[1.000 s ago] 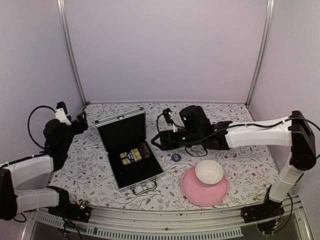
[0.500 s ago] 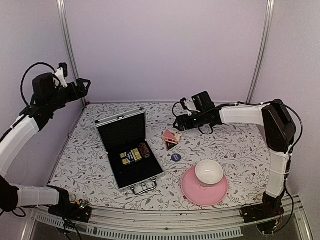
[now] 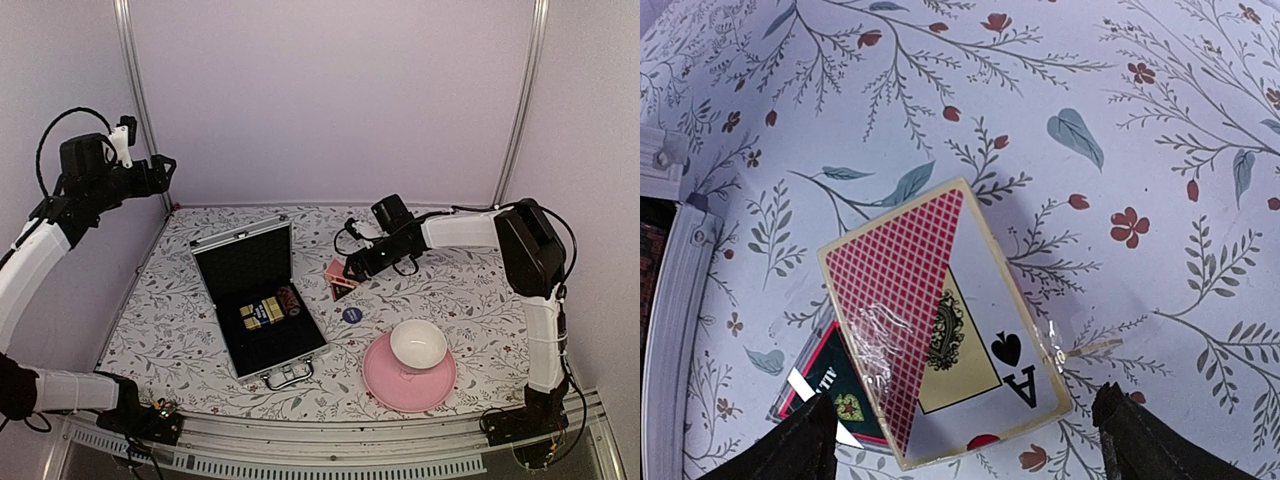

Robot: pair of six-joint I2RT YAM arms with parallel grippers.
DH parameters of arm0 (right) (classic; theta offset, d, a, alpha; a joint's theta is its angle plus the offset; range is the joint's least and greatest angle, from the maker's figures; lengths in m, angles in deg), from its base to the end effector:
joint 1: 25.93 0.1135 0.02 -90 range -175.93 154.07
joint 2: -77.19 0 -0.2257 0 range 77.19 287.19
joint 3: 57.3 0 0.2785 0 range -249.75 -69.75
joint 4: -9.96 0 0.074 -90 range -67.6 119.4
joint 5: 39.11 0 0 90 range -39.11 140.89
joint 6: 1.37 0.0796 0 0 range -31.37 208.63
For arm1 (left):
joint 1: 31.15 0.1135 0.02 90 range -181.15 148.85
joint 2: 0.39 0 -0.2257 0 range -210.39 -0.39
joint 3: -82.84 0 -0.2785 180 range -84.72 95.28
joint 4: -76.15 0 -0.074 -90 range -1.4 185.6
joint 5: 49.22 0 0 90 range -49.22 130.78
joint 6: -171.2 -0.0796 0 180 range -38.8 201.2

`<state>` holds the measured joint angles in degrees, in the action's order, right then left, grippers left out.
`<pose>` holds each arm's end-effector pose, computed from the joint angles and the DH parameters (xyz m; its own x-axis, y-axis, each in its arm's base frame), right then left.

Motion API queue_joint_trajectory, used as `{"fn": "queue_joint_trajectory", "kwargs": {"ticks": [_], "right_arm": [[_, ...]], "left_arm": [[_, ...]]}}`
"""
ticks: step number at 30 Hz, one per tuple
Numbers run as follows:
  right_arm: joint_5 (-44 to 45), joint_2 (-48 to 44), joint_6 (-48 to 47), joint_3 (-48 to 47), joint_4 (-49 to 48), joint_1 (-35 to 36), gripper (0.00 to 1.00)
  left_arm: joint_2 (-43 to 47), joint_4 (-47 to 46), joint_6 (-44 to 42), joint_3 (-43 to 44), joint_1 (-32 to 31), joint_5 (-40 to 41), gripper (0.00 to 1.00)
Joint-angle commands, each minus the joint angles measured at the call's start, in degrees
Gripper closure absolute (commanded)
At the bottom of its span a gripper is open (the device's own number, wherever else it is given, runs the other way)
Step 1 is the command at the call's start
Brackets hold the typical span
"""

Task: Pack up texas hold em set

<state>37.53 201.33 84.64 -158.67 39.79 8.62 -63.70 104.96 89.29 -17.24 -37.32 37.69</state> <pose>0.3976 0.2961 0.0722 -0.6063 -0.4997 -0.6187 -0.7113 0.6887 0.1409 0.3331 -0.0403 0.3623 -0.2305 -0.1164 -0.9661 0.1285 0.9805 -0.1488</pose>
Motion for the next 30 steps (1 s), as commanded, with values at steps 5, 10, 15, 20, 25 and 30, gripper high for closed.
{"fn": "queue_joint_trajectory", "kwargs": {"ticks": [5,10,15,20,25,30], "right_arm": [[4.07,3.22,-7.31,-4.69,4.76,0.57,0.13],[3.42,4.76,-8.78,-6.26,5.58,0.87,0.15],[0.57,5.02,-10.25,-6.78,6.17,1.46,0.14],[0.74,6.05,-11.07,-7.69,6.67,2.01,0.14],[2.10,6.92,-11.48,-8.15,7.09,2.11,0.17],[4.75,7.00,-11.36,-8.32,7.04,2.07,0.20]], "left_arm": [[4.47,-7.87,-6.22,-10.40,0.63,8.19,0.05],[5.03,-8.65,-6.86,-12.11,0.64,9.29,0.05],[4.97,-8.72,-7.03,-12.55,0.64,9.32,0.05],[4.77,-8.73,-7.04,-12.61,0.64,9.07,0.05],[4.81,-8.63,-7.00,-12.88,0.64,9.09,0.05],[4.85,-8.58,-6.87,-13.01,0.64,8.81,0.05]]}}
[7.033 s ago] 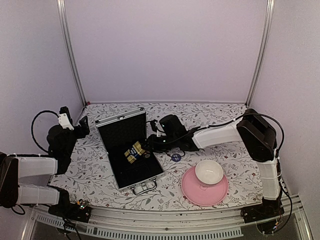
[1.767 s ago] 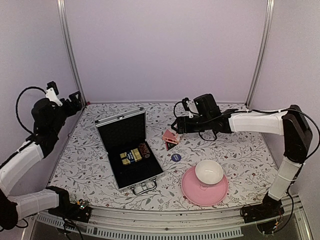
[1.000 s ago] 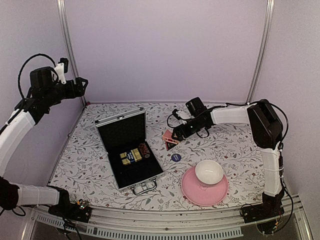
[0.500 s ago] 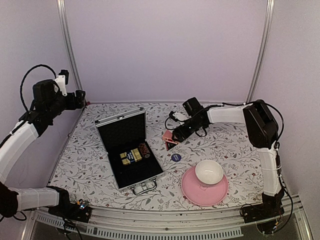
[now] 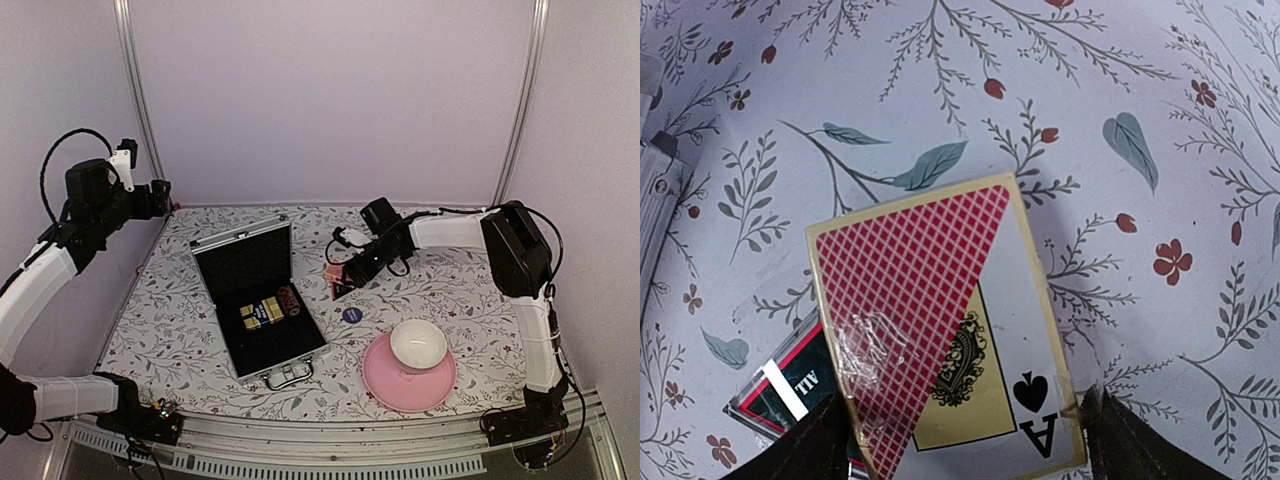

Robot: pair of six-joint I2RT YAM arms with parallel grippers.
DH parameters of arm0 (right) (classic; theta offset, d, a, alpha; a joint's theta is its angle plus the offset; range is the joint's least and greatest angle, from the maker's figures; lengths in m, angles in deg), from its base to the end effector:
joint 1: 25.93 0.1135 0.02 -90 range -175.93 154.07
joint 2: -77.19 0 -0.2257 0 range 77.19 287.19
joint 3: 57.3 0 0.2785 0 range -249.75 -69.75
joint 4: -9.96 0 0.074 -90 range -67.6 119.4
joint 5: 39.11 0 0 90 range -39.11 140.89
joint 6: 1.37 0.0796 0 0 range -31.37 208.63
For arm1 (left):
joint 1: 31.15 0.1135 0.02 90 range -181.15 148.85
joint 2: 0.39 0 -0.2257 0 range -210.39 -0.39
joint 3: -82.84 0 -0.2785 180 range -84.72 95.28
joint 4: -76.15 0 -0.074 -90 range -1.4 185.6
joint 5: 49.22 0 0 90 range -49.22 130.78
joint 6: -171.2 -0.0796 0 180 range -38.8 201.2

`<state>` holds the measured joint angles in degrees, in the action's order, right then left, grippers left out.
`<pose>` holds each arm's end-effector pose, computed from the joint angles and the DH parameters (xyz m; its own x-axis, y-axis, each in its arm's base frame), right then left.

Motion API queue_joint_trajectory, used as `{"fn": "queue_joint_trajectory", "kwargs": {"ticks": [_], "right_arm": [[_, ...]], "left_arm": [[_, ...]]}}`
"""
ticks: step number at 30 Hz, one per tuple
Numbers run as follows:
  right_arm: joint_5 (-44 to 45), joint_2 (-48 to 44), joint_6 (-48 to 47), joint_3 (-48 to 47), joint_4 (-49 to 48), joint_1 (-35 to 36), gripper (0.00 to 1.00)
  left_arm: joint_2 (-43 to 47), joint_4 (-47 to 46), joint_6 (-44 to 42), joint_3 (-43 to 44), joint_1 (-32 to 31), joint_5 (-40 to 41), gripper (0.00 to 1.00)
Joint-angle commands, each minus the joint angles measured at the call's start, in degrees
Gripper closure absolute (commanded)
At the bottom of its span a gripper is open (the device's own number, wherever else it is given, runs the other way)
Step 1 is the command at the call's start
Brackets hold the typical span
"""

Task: Pack up texas hold em set

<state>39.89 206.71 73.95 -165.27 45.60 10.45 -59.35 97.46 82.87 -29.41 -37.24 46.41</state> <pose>0.3976 0.3118 0.0574 -0.4859 -0.6670 -0.5648 -0.8152 0.5789 0.0178 0.3274 -0.0271 0.3162 -0.2158 -0.0061 -0.9764 0.0041 1.0000 -0.0072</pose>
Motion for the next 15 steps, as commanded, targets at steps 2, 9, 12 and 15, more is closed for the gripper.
{"fn": "queue_joint_trajectory", "kwargs": {"ticks": [2,9,12,15], "right_arm": [[3.35,1.72,-0.10,-1.93,1.23,0.12,0.21],[5.10,1.89,2.16,-1.79,1.32,-0.94,0.27],[6.15,2.16,2.58,-1.76,1.53,-1.20,0.28],[6.32,2.50,3.28,-1.77,1.70,-1.40,0.29]], "left_arm": [[0.57,-1.06,-0.36,-0.94,0.57,0.05,0.05],[0.77,-1.11,-0.27,-1.08,0.56,-0.20,0.05],[0.85,-1.15,-0.09,-1.06,0.59,-0.33,0.05],[0.84,-1.14,-0.07,-1.19,0.57,-0.50,0.05]]}}
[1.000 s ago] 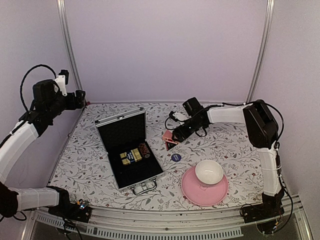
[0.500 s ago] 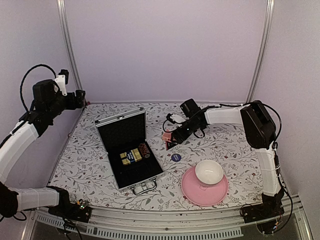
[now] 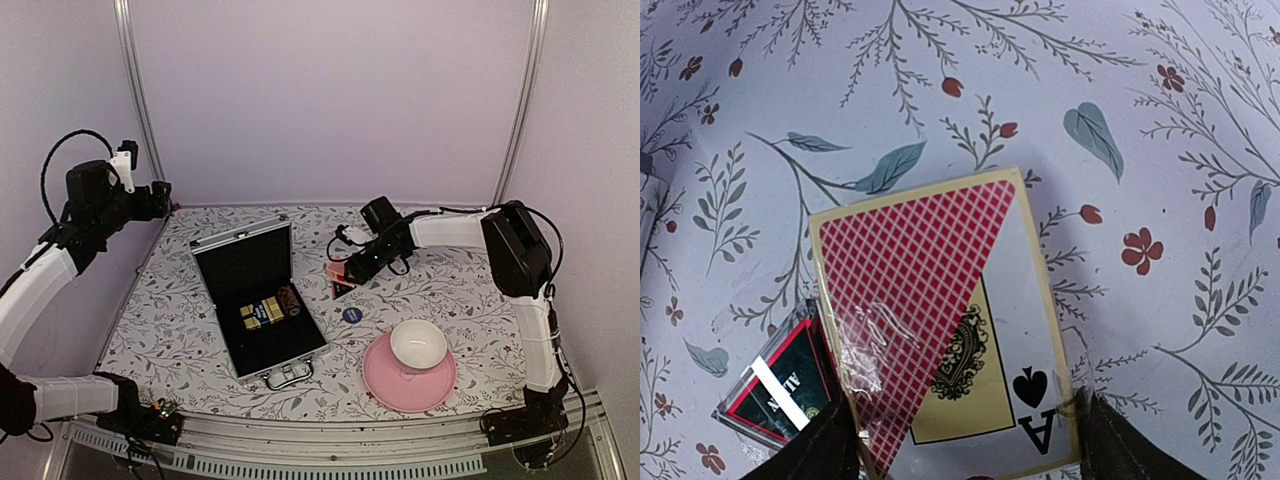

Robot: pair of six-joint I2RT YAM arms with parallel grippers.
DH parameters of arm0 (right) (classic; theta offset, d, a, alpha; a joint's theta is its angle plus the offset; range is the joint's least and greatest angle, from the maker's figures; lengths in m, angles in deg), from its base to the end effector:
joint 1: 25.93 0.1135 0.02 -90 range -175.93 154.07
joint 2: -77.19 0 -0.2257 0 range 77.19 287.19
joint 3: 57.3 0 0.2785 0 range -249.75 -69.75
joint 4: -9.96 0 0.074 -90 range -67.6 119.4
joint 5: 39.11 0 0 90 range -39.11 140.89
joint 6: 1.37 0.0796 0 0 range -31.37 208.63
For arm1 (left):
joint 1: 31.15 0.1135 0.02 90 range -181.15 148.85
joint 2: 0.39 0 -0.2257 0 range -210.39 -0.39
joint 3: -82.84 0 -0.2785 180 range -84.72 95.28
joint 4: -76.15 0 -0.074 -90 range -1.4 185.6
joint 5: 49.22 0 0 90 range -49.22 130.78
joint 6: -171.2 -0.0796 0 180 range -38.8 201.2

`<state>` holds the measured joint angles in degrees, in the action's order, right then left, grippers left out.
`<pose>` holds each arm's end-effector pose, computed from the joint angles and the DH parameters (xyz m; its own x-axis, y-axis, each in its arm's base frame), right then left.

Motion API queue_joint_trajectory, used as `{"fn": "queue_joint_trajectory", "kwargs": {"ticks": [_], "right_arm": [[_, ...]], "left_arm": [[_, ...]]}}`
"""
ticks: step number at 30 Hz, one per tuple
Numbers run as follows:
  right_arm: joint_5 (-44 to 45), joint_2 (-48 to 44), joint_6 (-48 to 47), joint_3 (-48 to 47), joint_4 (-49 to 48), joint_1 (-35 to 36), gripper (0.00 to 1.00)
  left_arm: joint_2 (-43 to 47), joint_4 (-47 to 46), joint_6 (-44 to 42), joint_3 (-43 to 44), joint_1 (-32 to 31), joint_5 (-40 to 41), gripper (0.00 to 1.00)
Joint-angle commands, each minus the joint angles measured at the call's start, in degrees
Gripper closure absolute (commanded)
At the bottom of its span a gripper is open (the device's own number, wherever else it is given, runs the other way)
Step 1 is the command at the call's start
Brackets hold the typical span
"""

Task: Pack up texas hold em set

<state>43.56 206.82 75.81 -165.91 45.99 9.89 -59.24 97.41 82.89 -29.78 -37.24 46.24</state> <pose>0.4053 0.3050 0.0591 -0.5222 -0.6483 -0.5541 -0.7718 0.6356 -0.0163 0.3271 -0.0273 0.3142 -0.2194 -0.0061 -0.9756 0.0069 0.9999 -0.0078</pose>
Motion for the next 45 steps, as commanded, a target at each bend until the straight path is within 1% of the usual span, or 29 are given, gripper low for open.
{"fn": "queue_joint_trajectory", "kwargs": {"ticks": [1,5,11,15,18,22,24,28,33,38,45], "right_arm": [[2.27,2.47,1.53,-1.14,1.41,-0.83,0.29],[0.82,2.65,1.16,-0.86,1.79,-0.27,0.28],[1.01,2.83,-1.87,-0.34,1.87,2.04,0.27],[1.61,2.92,-2.53,-0.10,2.16,2.21,0.26],[2.96,2.83,-2.97,0.15,2.25,2.17,0.25],[7.16,3.98,-3.41,-0.36,2.31,1.93,0.23],[7.18,4.31,-3.53,-0.66,2.33,1.39,0.23],[4.57,3.77,-3.57,-0.74,2.41,0.37,0.22],[-1.47,3.69,-5.81,-0.44,3.44,0.23,0.23],[-4.81,4.31,-6.90,-0.02,3.99,0.22,0.25],[-5.96,4.15,-8.00,-0.06,4.00,0.22,0.33]], "left_arm": [[0.71,-1.12,-0.07,-0.92,0.55,-0.33,0.05],[0.61,-1.15,0.00,-0.94,0.55,-0.42,0.05],[0.44,-1.02,0.08,-0.93,0.55,-0.61,0.05],[0.54,-1.03,0.09,-0.94,0.56,-0.60,0.05],[0.49,-1.00,0.09,-0.97,0.55,-0.53,0.05],[0.44,-1.08,0.09,-0.97,0.56,-0.66,0.05],[0.48,-1.01,0.20,-0.95,0.59,-0.76,0.05],[0.48,-1.01,0.17,-0.96,0.57,-0.79,0.05],[0.52,-1.05,0.07,-0.97,0.56,-0.66,0.04],[0.40,-1.02,0.07,-1.05,0.57,-0.77,0.04],[0.21,-1.15,0.20,-1.05,0.55,-1.07,0.04]]}}
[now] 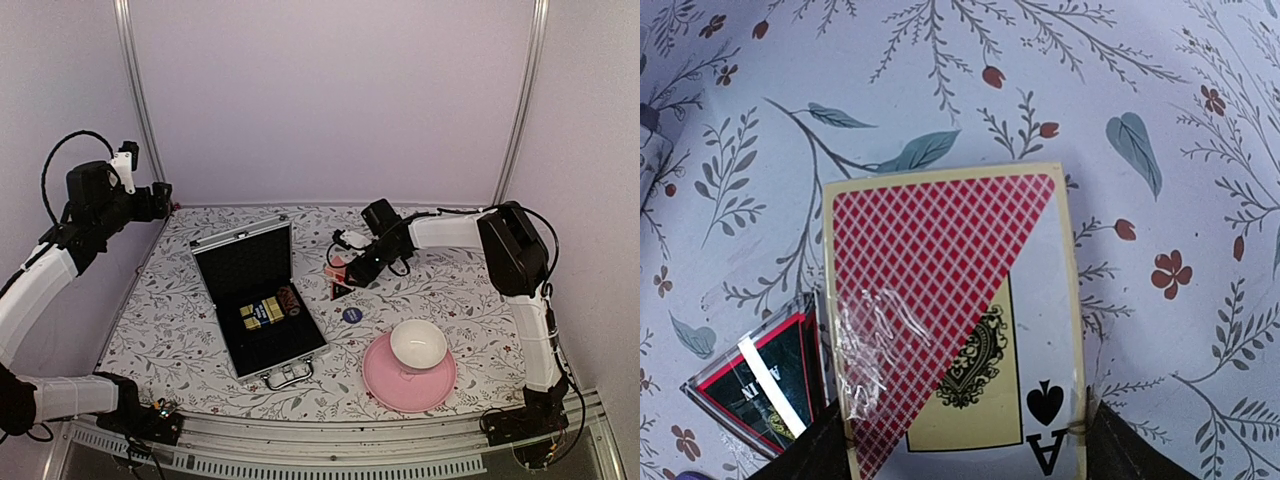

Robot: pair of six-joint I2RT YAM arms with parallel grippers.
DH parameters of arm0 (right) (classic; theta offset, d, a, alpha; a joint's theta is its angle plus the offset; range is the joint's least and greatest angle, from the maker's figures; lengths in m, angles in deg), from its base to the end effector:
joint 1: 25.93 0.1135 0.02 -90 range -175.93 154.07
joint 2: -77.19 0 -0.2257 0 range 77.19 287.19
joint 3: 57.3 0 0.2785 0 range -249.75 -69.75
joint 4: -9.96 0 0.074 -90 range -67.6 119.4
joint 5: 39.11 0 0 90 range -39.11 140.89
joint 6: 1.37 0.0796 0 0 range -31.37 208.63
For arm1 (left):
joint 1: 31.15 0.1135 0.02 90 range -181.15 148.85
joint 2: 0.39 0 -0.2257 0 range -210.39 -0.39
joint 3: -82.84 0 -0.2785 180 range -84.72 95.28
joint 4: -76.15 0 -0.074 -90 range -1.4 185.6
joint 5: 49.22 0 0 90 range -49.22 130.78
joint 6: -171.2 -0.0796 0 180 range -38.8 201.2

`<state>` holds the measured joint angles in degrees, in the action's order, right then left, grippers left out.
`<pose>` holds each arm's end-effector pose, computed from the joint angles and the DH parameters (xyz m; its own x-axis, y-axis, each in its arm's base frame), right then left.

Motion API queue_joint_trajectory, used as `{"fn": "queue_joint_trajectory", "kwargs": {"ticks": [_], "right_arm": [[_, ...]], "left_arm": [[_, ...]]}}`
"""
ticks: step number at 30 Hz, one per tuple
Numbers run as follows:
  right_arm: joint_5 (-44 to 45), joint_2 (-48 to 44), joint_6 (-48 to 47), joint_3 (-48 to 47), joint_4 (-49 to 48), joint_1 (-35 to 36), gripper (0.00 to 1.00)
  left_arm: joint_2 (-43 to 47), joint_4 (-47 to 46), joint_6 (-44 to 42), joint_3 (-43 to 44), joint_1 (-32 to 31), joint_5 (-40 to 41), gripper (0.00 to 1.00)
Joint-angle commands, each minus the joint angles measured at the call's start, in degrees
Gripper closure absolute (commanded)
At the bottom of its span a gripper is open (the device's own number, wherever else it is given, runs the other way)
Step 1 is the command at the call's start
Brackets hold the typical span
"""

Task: Pack up texas hold em set

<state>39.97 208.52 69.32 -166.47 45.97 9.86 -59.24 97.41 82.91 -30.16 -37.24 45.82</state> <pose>0.4026 0.3089 0.0487 -0.4337 -0.7130 -0.5510 -0.8463 0.5322 -0.0225 0.3271 -0.0279 0.3114 -0.2261 -0.0058 -0.9741 0.0139 0.9999 -0.0091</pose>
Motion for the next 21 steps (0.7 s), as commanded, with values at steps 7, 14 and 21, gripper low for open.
{"fn": "queue_joint_trajectory", "kwargs": {"ticks": [7,14,21], "right_arm": [[-1.16,-0.06,0.01,2.20,0.81,0.24,0.48],[0.21,-9.88,4.35,8.42,-7.12,-0.60,0.54],[0.60,-22.04,5.14,15.67,-13.35,-0.72,0.55]], "left_arm": [[0.23,-1.19,0.22,-0.72,0.62,-0.68,0.05],[1.17,-1.45,3.83,-0.05,0.48,-2.55,0.05],[3.08,-1.23,10.32,3.19,-0.28,-8.55,0.09]]}}
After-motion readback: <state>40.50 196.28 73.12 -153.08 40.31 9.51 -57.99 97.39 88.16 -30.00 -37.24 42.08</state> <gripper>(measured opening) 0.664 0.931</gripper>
